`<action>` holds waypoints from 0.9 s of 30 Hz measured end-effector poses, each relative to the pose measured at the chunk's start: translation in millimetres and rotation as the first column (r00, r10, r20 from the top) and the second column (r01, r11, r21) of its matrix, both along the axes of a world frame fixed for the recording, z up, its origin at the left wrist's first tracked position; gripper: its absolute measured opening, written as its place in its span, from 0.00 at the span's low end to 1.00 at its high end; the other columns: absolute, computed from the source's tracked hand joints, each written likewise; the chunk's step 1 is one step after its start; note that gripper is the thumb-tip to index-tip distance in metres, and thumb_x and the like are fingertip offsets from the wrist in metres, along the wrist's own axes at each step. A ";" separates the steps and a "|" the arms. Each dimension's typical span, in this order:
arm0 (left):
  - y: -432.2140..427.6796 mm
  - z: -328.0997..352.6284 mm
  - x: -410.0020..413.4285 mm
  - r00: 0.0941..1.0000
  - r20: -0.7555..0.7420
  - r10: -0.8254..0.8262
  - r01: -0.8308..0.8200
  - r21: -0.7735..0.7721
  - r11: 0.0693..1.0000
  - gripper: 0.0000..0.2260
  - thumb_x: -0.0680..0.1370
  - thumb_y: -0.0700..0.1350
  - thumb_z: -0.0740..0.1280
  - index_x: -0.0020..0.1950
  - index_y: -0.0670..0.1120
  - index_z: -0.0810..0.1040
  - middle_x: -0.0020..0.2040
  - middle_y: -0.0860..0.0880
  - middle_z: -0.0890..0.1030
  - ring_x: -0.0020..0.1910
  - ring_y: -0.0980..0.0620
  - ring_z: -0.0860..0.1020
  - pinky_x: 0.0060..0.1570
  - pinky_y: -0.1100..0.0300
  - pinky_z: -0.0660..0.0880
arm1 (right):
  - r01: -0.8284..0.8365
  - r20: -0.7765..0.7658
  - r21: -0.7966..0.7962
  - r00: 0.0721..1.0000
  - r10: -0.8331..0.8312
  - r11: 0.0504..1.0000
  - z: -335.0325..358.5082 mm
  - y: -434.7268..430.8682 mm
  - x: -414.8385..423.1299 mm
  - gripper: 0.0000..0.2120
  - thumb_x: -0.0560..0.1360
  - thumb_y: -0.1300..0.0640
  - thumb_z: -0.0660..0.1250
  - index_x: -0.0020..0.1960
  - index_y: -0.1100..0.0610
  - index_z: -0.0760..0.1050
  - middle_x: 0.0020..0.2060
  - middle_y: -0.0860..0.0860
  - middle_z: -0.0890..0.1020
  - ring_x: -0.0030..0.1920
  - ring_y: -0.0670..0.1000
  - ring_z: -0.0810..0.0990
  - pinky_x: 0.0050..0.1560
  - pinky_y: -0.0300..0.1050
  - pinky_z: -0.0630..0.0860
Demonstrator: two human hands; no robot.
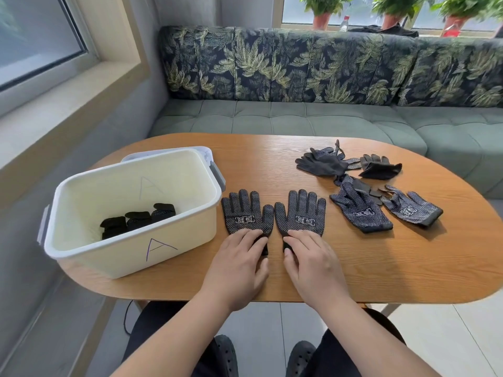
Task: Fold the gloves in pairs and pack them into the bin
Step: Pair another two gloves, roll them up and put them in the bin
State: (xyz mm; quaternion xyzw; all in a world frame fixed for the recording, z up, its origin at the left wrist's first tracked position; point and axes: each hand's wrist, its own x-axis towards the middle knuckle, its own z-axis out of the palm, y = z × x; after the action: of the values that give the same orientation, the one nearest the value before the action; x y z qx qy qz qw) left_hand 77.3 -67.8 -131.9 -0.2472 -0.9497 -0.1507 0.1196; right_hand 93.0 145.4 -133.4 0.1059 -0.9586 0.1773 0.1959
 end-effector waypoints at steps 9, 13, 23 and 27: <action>-7.6 0.5 -4.1 0.998 0.053 -0.022 0.010 0.218 0.976 0.13 0.83 0.51 0.68 0.66 0.50 0.80 0.65 0.55 0.76 0.68 0.51 0.70 0.70 0.53 0.70 | 0.024 -0.067 -0.023 0.997 -0.026 0.999 1.2 -1.0 2.4 0.10 0.81 0.54 0.67 0.57 0.54 0.84 0.57 0.48 0.82 0.62 0.52 0.78 0.63 0.52 0.77; -11.7 -1.6 -10.5 0.998 0.066 0.008 -0.031 0.365 0.931 0.06 0.80 0.45 0.74 0.57 0.50 0.84 0.59 0.56 0.80 0.62 0.53 0.73 0.65 0.55 0.72 | -0.006 -0.034 -0.033 0.999 0.005 0.999 1.9 -0.6 2.0 0.12 0.80 0.53 0.68 0.60 0.53 0.84 0.59 0.46 0.82 0.65 0.50 0.77 0.66 0.49 0.76; 5.2 25.5 1.6 0.996 0.038 0.083 -0.090 0.550 0.830 0.02 0.83 0.42 0.71 0.55 0.49 0.82 0.51 0.56 0.80 0.51 0.56 0.79 0.53 0.62 0.75 | -0.033 0.013 -0.064 0.999 0.034 0.997 7.1 0.6 1.0 0.19 0.79 0.42 0.68 0.64 0.51 0.83 0.61 0.44 0.81 0.66 0.48 0.76 0.67 0.49 0.76; 34.5 53.1 7.2 0.957 0.269 0.105 -0.280 0.772 0.571 0.03 0.82 0.42 0.73 0.51 0.51 0.83 0.43 0.57 0.85 0.45 0.57 0.83 0.47 0.67 0.76 | -0.093 0.068 -0.128 0.992 0.102 0.987 13.3 4.1 3.6 0.31 0.75 0.31 0.71 0.71 0.48 0.78 0.65 0.40 0.78 0.68 0.45 0.74 0.72 0.43 0.70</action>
State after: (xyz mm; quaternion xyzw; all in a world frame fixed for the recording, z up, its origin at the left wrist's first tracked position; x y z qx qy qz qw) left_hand 84.5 -33.3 -78.8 -0.0455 -0.8073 -0.5712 0.1412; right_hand 96.6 149.5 -120.2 0.1336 -0.9460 0.2502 0.1572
